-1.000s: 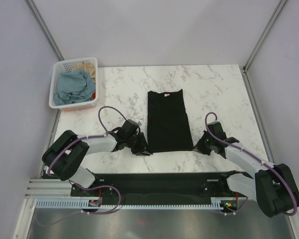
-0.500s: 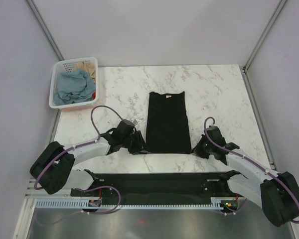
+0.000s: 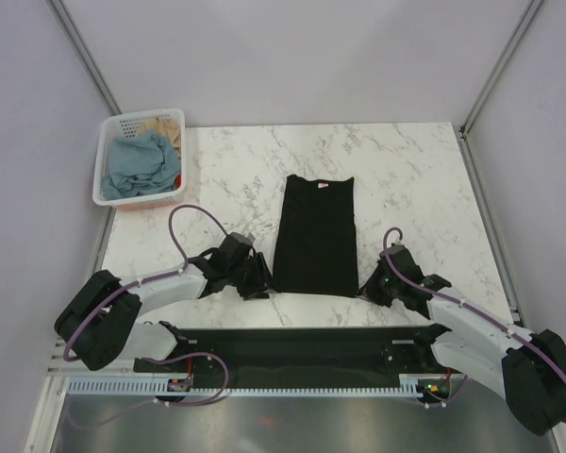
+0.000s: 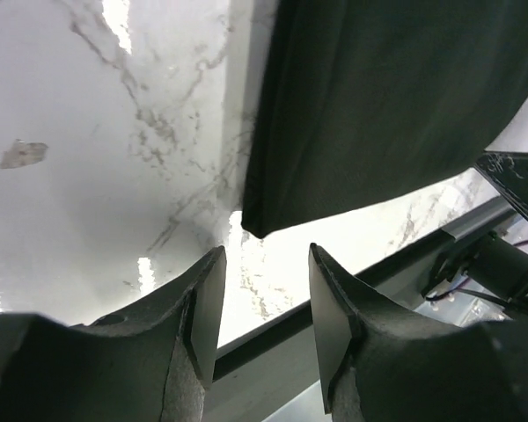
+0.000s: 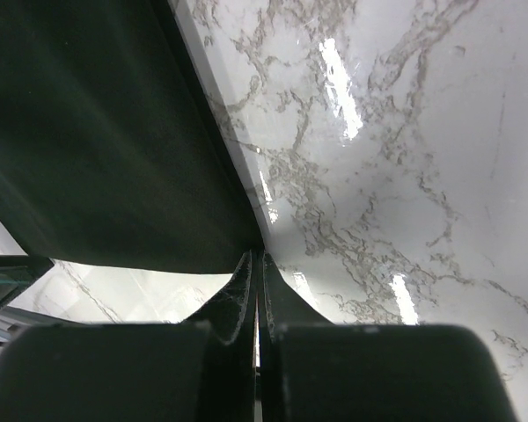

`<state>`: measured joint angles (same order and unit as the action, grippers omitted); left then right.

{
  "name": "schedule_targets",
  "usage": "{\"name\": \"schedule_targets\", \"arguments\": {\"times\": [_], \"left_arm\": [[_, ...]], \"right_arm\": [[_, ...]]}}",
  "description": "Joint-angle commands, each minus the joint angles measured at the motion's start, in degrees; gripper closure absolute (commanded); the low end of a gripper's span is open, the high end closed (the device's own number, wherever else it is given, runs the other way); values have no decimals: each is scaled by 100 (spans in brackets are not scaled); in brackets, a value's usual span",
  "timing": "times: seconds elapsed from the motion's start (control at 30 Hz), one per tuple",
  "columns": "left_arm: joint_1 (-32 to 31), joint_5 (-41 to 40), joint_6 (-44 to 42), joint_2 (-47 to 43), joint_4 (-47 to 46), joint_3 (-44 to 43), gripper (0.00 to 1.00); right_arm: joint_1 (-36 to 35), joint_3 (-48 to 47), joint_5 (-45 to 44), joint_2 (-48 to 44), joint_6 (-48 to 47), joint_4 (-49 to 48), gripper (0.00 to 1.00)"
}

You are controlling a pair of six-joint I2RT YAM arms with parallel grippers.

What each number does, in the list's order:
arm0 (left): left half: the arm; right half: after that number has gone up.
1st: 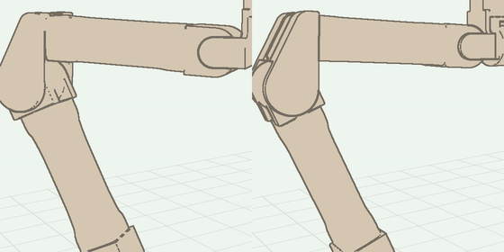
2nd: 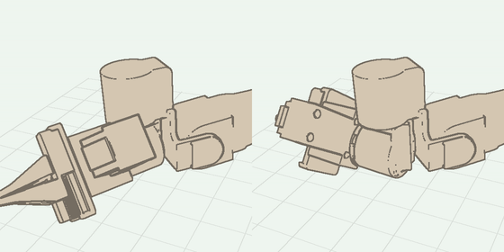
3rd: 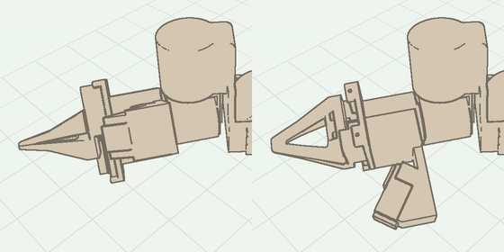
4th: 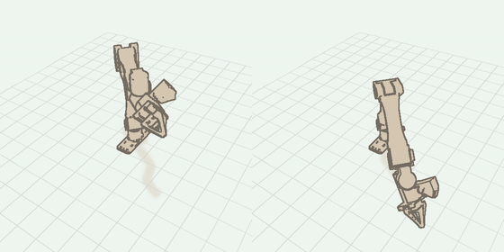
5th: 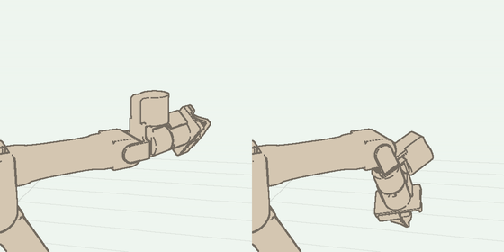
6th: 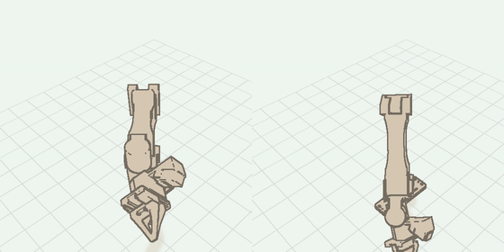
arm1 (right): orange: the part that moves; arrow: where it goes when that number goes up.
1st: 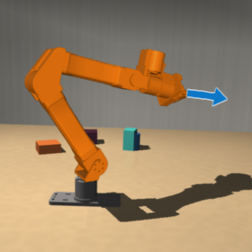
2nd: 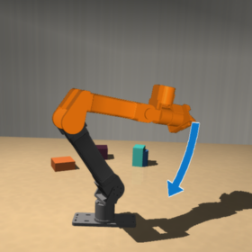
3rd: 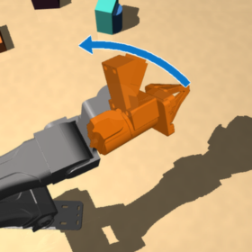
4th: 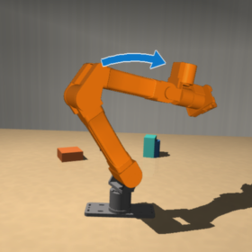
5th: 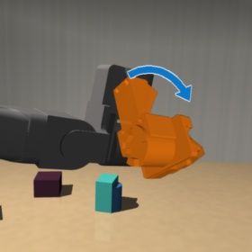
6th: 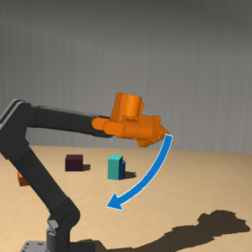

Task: Fold and stack the t-shirts
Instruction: Fold the tshirt

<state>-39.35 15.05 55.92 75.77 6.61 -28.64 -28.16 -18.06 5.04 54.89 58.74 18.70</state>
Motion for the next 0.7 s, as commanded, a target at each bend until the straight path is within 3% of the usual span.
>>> {"name": "schedule_targets", "arguments": {"times": [0.0, 0.3, 0.6, 0.63, 0.67], "left_arm": [[-11, -458, 138, 52, -20, 34, 50], [-11, -520, 130, 632, -20, -291, 50], [-11, -520, 130, 256, -20, -230, 50], [-11, -390, 51, 193, -28, -203, 97], [-11, -371, 59, 132, -11, -194, 98]], "right_arm": [[-40, 66, -143, -58, 103, 73, 100], [-49, 110, -143, -102, 120, 64, 100], [-40, -21, -275, -241, -81, 405, 100], [-49, -91, -284, -303, -117, 485, 100], [-49, -118, -301, -365, -135, 555, 100]]}}
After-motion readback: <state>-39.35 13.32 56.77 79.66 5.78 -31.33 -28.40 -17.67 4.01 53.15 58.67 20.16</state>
